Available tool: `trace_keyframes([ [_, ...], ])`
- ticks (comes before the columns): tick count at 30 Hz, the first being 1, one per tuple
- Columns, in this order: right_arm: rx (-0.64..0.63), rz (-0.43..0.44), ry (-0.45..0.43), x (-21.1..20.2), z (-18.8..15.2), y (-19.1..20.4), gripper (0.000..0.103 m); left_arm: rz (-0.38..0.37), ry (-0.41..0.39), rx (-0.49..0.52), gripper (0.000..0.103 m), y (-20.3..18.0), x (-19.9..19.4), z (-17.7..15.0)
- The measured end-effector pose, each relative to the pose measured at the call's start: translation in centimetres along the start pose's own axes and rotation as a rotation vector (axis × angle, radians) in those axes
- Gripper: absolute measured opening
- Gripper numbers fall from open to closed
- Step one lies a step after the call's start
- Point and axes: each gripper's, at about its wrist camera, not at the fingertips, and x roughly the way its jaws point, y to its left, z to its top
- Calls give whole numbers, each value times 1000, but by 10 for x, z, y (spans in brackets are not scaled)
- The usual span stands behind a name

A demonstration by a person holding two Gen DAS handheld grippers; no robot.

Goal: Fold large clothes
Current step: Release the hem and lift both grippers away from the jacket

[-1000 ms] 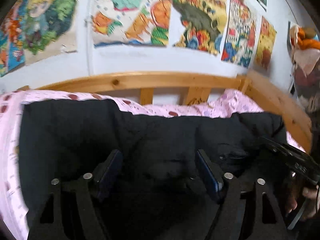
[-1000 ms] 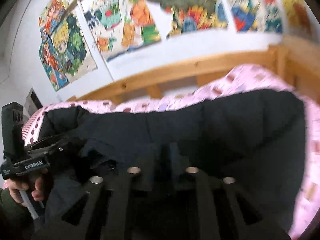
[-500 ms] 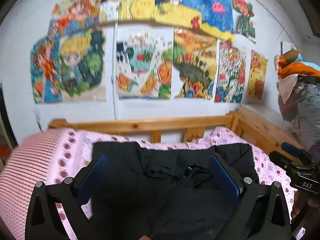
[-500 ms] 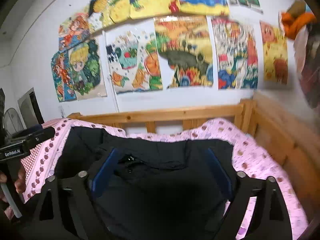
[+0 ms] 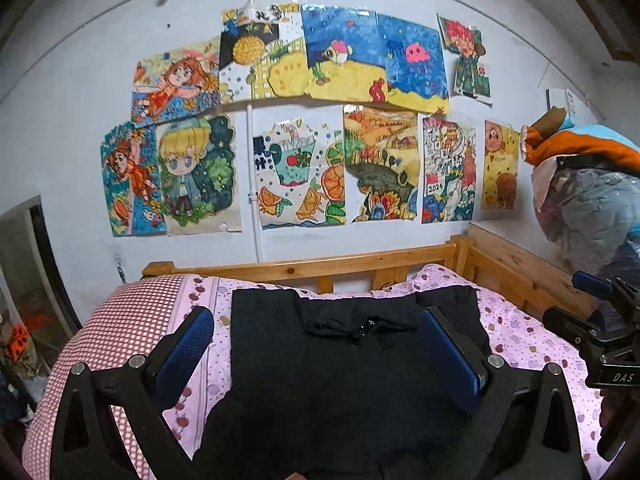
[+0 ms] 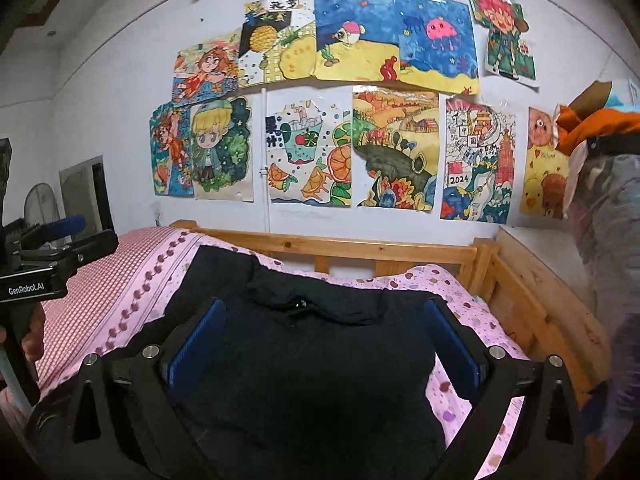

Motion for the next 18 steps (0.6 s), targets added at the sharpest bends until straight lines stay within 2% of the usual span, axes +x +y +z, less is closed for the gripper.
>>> trace_keyframes([
  [9,-43,-52,56,-65,-4,16,97,-12,31,13,103,9,-54,-16],
  [18,-99,-56,63,-124,-11,40,97,2,-10,66,103,15,-114,-36],
])
